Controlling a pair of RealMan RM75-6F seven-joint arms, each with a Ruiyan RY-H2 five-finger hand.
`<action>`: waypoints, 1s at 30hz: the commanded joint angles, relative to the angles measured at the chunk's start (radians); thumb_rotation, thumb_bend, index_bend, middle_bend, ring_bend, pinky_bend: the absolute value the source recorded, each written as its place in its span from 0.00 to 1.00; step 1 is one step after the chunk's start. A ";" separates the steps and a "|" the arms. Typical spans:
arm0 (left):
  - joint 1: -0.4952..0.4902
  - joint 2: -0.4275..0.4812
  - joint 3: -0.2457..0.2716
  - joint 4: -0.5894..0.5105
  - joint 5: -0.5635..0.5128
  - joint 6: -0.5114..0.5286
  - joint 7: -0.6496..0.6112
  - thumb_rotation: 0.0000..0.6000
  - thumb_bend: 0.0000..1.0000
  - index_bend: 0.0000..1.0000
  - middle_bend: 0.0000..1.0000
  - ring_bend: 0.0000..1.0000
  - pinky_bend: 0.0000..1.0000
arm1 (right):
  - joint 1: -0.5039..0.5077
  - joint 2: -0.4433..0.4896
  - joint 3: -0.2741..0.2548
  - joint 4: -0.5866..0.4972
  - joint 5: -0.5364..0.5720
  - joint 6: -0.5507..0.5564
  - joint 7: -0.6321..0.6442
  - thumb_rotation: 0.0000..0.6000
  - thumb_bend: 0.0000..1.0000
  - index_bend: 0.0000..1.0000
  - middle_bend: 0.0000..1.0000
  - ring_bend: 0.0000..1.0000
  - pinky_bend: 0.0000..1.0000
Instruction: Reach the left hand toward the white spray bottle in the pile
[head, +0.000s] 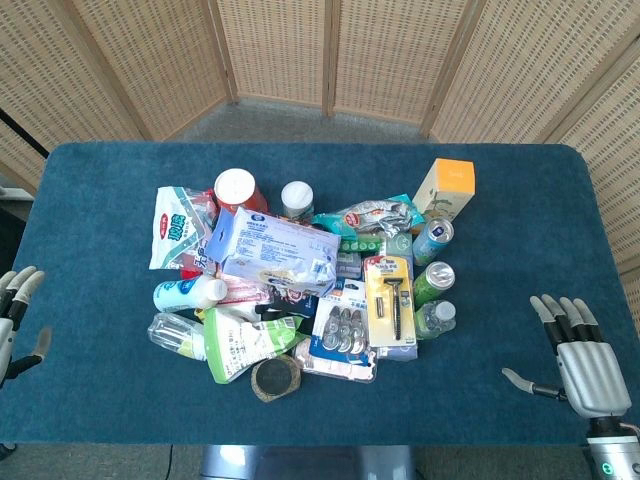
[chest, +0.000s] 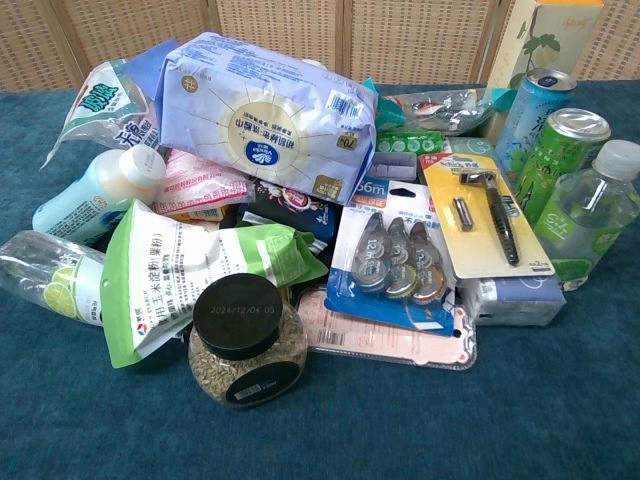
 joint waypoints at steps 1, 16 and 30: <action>0.000 -0.002 0.002 0.003 0.001 -0.005 0.000 0.93 0.53 0.00 0.00 0.00 0.00 | -0.001 0.000 -0.002 -0.001 -0.005 0.002 0.000 0.36 0.07 0.00 0.00 0.00 0.03; -0.097 -0.021 0.004 -0.028 -0.056 -0.218 -0.011 0.92 0.53 0.00 0.00 0.00 0.00 | -0.027 0.007 -0.026 0.000 -0.041 0.038 0.021 0.36 0.07 0.00 0.00 0.00 0.03; -0.242 -0.139 -0.055 -0.005 -0.160 -0.419 -0.053 0.87 0.38 0.00 0.00 0.04 0.00 | -0.040 0.011 -0.030 0.014 -0.028 0.038 0.046 0.36 0.08 0.00 0.00 0.00 0.03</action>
